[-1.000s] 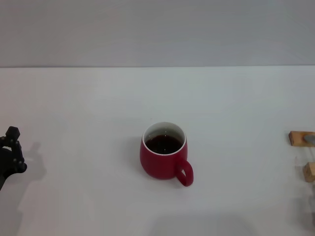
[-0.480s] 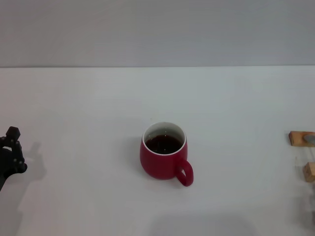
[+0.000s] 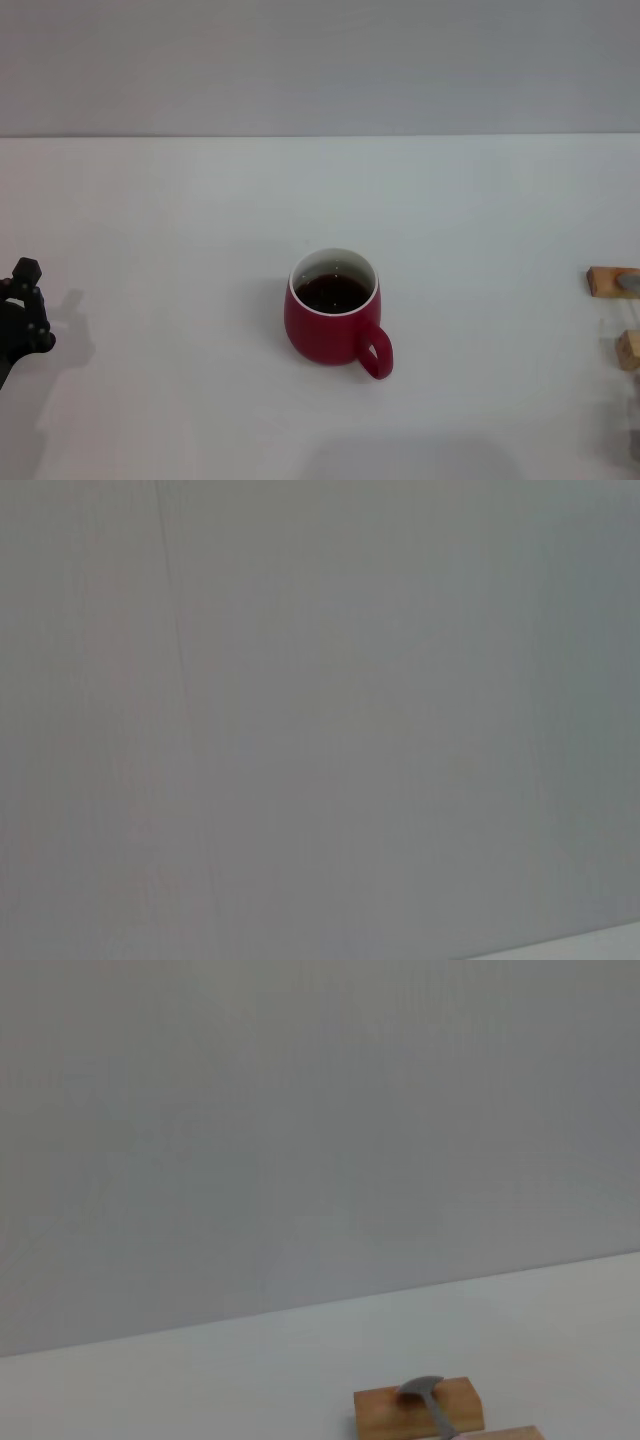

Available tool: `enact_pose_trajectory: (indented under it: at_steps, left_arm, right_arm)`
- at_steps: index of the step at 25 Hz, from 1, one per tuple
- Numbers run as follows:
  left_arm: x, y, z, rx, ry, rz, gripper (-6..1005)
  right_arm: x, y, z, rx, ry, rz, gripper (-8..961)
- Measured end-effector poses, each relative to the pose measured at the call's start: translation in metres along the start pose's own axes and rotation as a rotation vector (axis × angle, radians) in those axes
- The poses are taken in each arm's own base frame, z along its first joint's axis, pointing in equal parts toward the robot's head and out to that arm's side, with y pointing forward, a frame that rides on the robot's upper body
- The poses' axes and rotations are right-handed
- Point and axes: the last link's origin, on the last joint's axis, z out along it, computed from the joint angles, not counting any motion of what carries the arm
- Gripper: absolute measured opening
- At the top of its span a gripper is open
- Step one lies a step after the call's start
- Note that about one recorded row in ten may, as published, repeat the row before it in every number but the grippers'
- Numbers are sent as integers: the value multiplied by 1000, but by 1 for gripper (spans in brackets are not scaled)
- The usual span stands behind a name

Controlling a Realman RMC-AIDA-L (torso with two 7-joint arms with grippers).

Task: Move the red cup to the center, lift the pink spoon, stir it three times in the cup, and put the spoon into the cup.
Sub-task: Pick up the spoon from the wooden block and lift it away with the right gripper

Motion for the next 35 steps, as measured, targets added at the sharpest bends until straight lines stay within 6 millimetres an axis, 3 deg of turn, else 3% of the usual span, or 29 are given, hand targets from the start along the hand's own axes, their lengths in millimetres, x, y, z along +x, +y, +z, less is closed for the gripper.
enact_pose_trajectory:
  at_steps: [32, 35]
  left_arm:
    - [0, -1, -4, 6, 3, -2, -1]
    - [0, -1, -5, 7, 3, -4, -1]
  right_arm:
    - [1, -3, 0, 7, 10, -4, 380]
    - [2, -2, -1, 2, 11, -8, 341]
